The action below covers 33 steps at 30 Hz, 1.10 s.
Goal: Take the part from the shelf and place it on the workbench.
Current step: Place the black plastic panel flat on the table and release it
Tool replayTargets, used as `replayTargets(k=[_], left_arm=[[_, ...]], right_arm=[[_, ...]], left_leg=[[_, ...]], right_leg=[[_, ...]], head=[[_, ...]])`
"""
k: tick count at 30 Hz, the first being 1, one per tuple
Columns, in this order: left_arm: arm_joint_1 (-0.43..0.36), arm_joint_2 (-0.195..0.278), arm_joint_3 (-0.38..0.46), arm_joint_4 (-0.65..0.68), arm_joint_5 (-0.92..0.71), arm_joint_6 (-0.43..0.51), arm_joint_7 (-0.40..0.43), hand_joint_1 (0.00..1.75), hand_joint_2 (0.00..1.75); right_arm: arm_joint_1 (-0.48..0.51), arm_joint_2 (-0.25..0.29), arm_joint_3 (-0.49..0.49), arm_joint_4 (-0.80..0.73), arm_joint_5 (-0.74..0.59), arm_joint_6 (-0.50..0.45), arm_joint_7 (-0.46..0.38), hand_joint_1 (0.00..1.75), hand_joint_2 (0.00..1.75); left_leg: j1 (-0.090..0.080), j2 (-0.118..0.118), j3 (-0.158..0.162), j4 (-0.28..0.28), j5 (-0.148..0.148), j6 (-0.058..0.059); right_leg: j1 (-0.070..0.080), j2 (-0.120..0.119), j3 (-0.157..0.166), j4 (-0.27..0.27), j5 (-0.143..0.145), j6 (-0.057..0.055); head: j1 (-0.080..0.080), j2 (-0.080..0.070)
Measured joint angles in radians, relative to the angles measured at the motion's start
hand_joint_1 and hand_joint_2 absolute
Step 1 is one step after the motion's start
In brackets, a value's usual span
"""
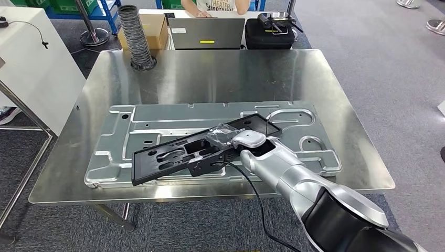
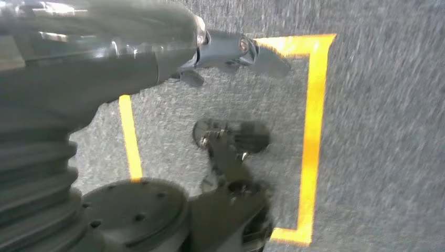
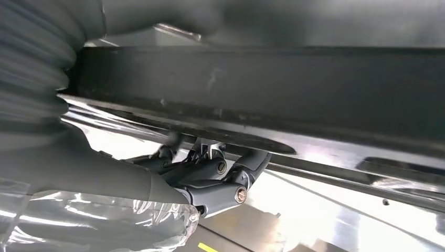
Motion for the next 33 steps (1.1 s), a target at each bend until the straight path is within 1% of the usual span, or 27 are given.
replayTargets(k=[1,2,3,4,5,7,8,9,10,11,12,13,14,15,17,18,19,20,22,23,24,25,28,29,30,32,33], left_arm=[[-0.001,0.0,0.0,0.0,0.001,-0.001,-0.002,0.0,0.0],[0.0,0.0,0.0,0.0,0.001,-0.002,-0.003,0.0,0.0],[0.0,0.0,0.0,0.0,0.002,-0.003,-0.003,0.0,0.0],[0.001,0.0,0.0,0.0,0.002,-0.004,-0.003,0.0,0.0],[0.001,0.0,0.0,0.0,0.003,-0.004,-0.004,0.0,0.0],[0.001,-0.002,0.0,0.001,0.003,-0.006,-0.006,0.0,0.0],[0.001,-0.003,0.0,0.001,0.004,-0.006,-0.006,0.0,0.0],[0.0,-0.004,0.0,0.002,0.004,-0.007,-0.006,0.0,0.0],[0.0,-0.004,0.0,0.002,0.005,-0.008,-0.006,0.0,0.0],[0.0,-0.004,0.0,0.002,0.006,-0.008,-0.006,0.0,0.0],[0.0,-0.004,0.0,0.002,0.006,-0.008,-0.006,0.0,0.0],[0.0,-0.002,0.0,0.002,0.006,-0.008,-0.006,0.0,0.0],[0.0,-0.001,0.0,0.002,0.007,-0.008,-0.006,0.0,0.0],[0.0,0.0,0.001,0.002,0.008,-0.008,-0.006,0.0,0.0],[0.001,0.001,0.002,0.002,0.012,-0.008,-0.005,0.0,0.0],[0.002,0.001,0.002,0.002,0.016,-0.006,-0.004,0.0,0.0],[0.003,0.002,0.004,0.002,0.019,-0.004,-0.004,0.0,0.0],[0.004,0.002,0.005,0.002,0.024,-0.001,-0.005,0.0,0.0],[0.007,0.003,0.008,0.002,0.033,0.006,-0.006,0.0,0.0],[0.008,0.003,0.01,0.002,0.038,0.01,-0.008,0.0,0.0],[0.009,0.003,0.013,0.002,0.042,0.012,-0.009,0.0,0.0],[0.009,0.003,0.017,0.002,0.046,0.014,-0.011,0.0,0.0],[0.012,0.002,0.027,0.002,0.052,0.016,-0.015,0.0,0.0],[0.011,0.001,0.029,0.002,0.054,0.017,-0.017,0.0,0.0],[0.01,0.001,0.03,0.002,0.055,0.018,-0.017,0.0,0.0],[0.005,0.001,0.031,0.002,0.058,0.015,-0.022,0.0,0.0],[0.004,0.001,0.031,0.002,0.058,0.01,-0.025,0.0,0.0]], right_arm=[[-0.001,-0.002,-0.003,0.003,-0.011,-0.006,0.0,0.0,0.0],[0.0,-0.003,-0.007,0.005,-0.021,-0.011,0.0,0.0,0.0],[0.002,-0.005,-0.012,0.007,-0.032,-0.015,-0.001,0.0,0.0],[0.004,-0.006,-0.016,0.008,-0.043,-0.019,-0.004,0.0,0.0],[0.007,-0.007,-0.022,0.009,-0.06,-0.026,-0.012,0.0,0.0],[0.017,-0.009,-0.045,0.007,-0.118,-0.039,-0.048,0.0,0.0],[0.023,-0.012,-0.066,0.0,-0.164,-0.039,-0.083,0.0,0.0],[0.03,-0.017,-0.093,-0.012,-0.219,-0.033,-0.123,0.0,0.0],[0.037,-0.025,-0.128,-0.032,-0.278,-0.02,-0.166,0.0,0.0],[0.042,-0.034,-0.166,-0.059,-0.331,-0.004,-0.201,0.0,0.0],[0.047,-0.042,-0.201,-0.086,-0.372,0.01,-0.226,0.0,0.0],[0.05,-0.05,-0.235,-0.113,-0.406,0.022,-0.245,0.0,0.0],[0.053,-0.056,-0.265,-0.138,-0.439,0.031,-0.264,0.0,0.0],[0.06,-0.063,-0.294,-0.168,-0.481,0.039,-0.288,0.0,0.0],[0.089,-0.08,-0.361,-0.252,-0.593,0.051,-0.342,0.0,0.0],[0.11,-0.092,-0.399,-0.309,-0.656,0.054,-0.365,0.0,0.0],[0.133,-0.104,-0.439,-0.372,-0.716,0.052,-0.383,0.0,0.0],[0.159,-0.115,-0.481,-0.442,-0.772,0.042,-0.4,0.0,0.0],[0.214,-0.133,-0.572,-0.596,-0.863,-0.005,-0.435,0.0,0.0],[0.244,-0.138,-0.619,-0.676,-0.891,-0.044,-0.452,0.0,0.0],[0.274,-0.141,-0.665,-0.757,-0.905,-0.091,-0.463,0.0,0.0],[0.305,-0.142,-0.71,-0.841,-0.908,-0.146,-0.471,0.0,0.0],[0.388,-0.144,-0.817,-1.068,-0.879,-0.289,-0.473,0.0,0.0],[0.406,-0.144,-0.841,-1.124,-0.871,-0.312,-0.472,0.0,0.0],[0.421,-0.144,-0.859,-1.169,-0.866,-0.323,-0.471,0.0,0.0],[0.453,-0.144,-0.886,-1.239,-0.831,-0.369,-0.474,0.0,0.0],[0.48,-0.144,-0.896,-1.275,-0.792,-0.428,-0.481,0.0,0.0]], left_leg=[[-0.002,0.002,-0.005,0.0,0.003,0.004],[-0.005,0.003,-0.01,0.001,0.005,0.006],[-0.009,0.004,-0.015,0.001,0.007,0.008],[-0.012,0.004,-0.018,0.001,0.009,0.009],[-0.016,0.004,-0.02,0.001,0.01,0.01],[-0.022,0.004,-0.022,0.002,0.012,0.009],[-0.024,0.004,-0.024,0.002,0.014,0.007],[-0.025,0.004,-0.027,0.003,0.016,0.004],[-0.026,0.004,-0.031,0.003,0.018,0.0],[-0.026,0.004,-0.033,0.002,0.02,-0.004],[-0.026,0.005,-0.036,0.004,0.019,-0.008],[-0.026,0.004,-0.041,0.012,0.012,-0.013],[-0.026,0.003,-0.054,0.038,-0.006,-0.018],[-0.024,0.002,-0.076,0.086,-0.033,-0.023],[-0.02,0.001,-0.142,0.223,-0.096,-0.03],[-0.018,0.001,-0.169,0.276,-0.11,-0.034],[-0.015,0.001,-0.181,0.296,-0.105,-0.037],[-0.013,0.001,-0.174,0.274,-0.08,-0.039],[-0.009,0.001,-0.118,0.149,-0.007,-0.04],[-0.008,0.0,-0.088,0.086,0.015,-0.038],[-0.008,-0.001,-0.07,0.047,0.024,-0.033],[-0.01,-0.003,-0.062,0.029,0.02,-0.027],[-0.012,-0.007,-0.06,0.021,0.014,-0.006],[-0.011,-0.007,-0.057,0.018,0.013,0.0],[-0.009,-0.006,-0.055,0.016,0.013,0.004],[-0.01,-0.005,-0.054,0.015,0.011,0.009],[-0.01,-0.005,-0.053,0.016,0.01,0.011]], right_leg=[[0.001,0.0,-0.031,0.069,-0.04,0.001],[0.002,0.0,-0.061,0.136,-0.072,0.001],[0.003,0.0,-0.078,0.178,-0.085,-0.001],[0.006,0.0,-0.077,0.182,-0.078,-0.006],[0.01,0.0,-0.057,0.147,-0.054,-0.014],[0.022,0.001,0.015,0.008,0.009,-0.04],[0.028,0.0,0.042,-0.05,0.031,-0.05],[0.033,0.0,0.056,-0.086,0.044,-0.057],[0.036,-0.001,0.059,-0.099,0.048,-0.061],[0.036,-0.002,0.056,-0.101,0.052,-0.061],[0.033,-0.002,0.056,-0.106,0.056,-0.061],[0.029,-0.002,0.057,-0.112,0.06,-0.062],[0.025,-0.003,0.059,-0.118,0.064,-0.064],[0.022,-0.004,0.06,-0.122,0.066,-0.065],[0.023,-0.005,0.06,-0.122,0.066,-0.068],[0.023,-0.005,0.06,-0.122,0.064,-0.068],[0.022,-0.005,0.061,-0.121,0.062,-0.067],[0.021,-0.005,0.063,-0.118,0.058,-0.064],[0.019,-0.005,0.068,-0.111,0.046,-0.056],[0.019,-0.005,0.068,-0.104,0.04,-0.05],[0.021,-0.005,0.067,-0.099,0.035,-0.045],[0.023,-0.005,0.064,-0.096,0.032,-0.04],[0.02,-0.006,0.06,-0.088,0.02,-0.026],[0.018,-0.005,0.051,-0.067,0.005,-0.02],[0.017,-0.003,0.031,-0.025,-0.02,-0.016],[0.015,-0.001,-0.038,0.111,-0.082,-0.009],[0.014,0.0,-0.072,0.174,-0.101,-0.007]], head=[[0.001,0.0],[0.001,0.0],[0.001,0.0],[0.001,0.0],[0.001,0.0],[0.0,0.0],[0.0,0.0],[0.0,0.0],[0.001,0.0],[0.002,0.0],[0.002,0.0],[0.002,0.0],[0.002,0.0],[0.001,0.0],[0.0,0.0],[0.001,0.0],[0.0,0.0],[0.0,0.0],[0.001,0.0],[0.0,0.0],[0.0,0.0],[0.001,0.0],[0.002,0.0],[0.003,0.0],[0.004,0.0],[0.005,0.0],[0.005,0.0]])
